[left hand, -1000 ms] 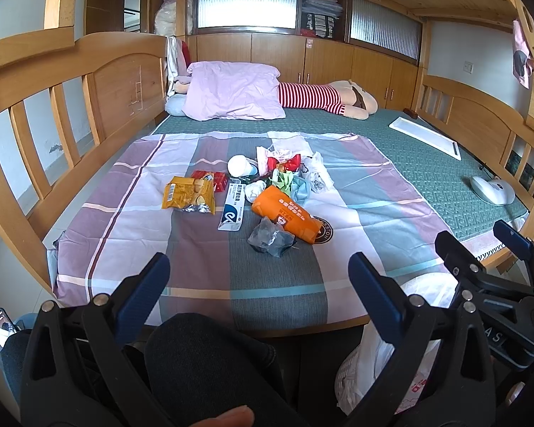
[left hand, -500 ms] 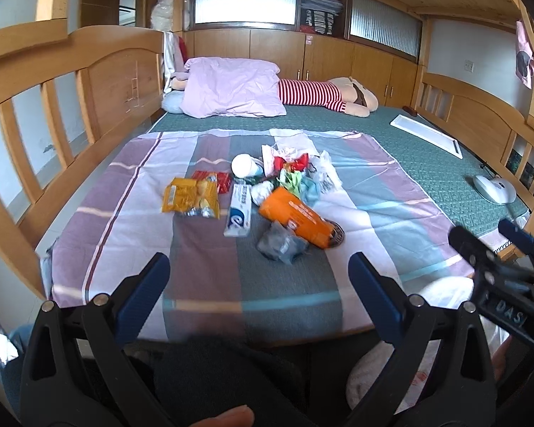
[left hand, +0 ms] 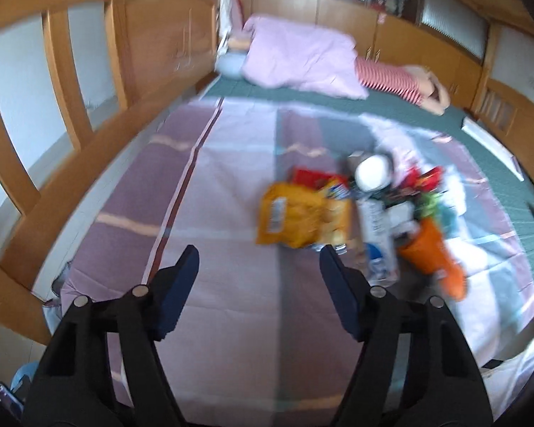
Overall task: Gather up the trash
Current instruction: 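Grasp the white-and-blue ointment box with the left gripper while the right gripper approaches the yellow snack bag, then grasp the yellow snack bag with the right gripper and lift it, then drop the snack bag and ointment box into the white trash bin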
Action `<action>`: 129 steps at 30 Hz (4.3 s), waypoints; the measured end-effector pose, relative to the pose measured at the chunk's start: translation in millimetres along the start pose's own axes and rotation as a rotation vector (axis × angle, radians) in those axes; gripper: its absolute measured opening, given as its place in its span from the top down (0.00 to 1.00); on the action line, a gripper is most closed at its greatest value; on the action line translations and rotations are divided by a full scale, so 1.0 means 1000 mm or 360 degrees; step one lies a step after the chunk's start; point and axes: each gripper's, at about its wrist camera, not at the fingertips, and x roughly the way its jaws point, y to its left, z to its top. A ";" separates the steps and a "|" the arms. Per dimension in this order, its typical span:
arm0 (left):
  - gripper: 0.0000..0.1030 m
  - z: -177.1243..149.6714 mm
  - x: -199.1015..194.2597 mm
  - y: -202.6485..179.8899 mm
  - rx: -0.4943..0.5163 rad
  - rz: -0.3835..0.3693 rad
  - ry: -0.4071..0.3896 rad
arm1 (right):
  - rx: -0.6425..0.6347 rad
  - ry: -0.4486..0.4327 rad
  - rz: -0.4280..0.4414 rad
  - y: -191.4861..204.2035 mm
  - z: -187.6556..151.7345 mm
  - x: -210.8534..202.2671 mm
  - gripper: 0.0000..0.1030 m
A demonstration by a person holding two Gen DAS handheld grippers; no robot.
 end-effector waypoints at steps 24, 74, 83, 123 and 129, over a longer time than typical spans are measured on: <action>0.14 0.027 0.070 0.086 -0.0545 -0.0476 0.0454 | 0.0077 0.0642 -0.0287 0.065 0.041 0.246 0.49; 0.58 0.007 0.021 0.114 -0.0645 -0.0018 0.0221 | -0.0370 0.0197 0.0247 0.196 0.061 0.249 0.14; 0.58 0.004 0.020 0.106 -0.0604 -0.0038 0.0213 | -0.0416 0.0383 0.0156 0.204 0.046 0.281 0.48; 0.58 -0.088 -0.082 -0.185 0.0492 -0.1822 0.0424 | 0.0783 0.0219 -0.0664 -0.215 -0.102 -0.148 0.27; 0.38 -0.132 -0.112 -0.252 0.0803 -0.2054 0.0599 | 0.0992 -0.0048 -0.0731 -0.236 -0.104 -0.196 0.23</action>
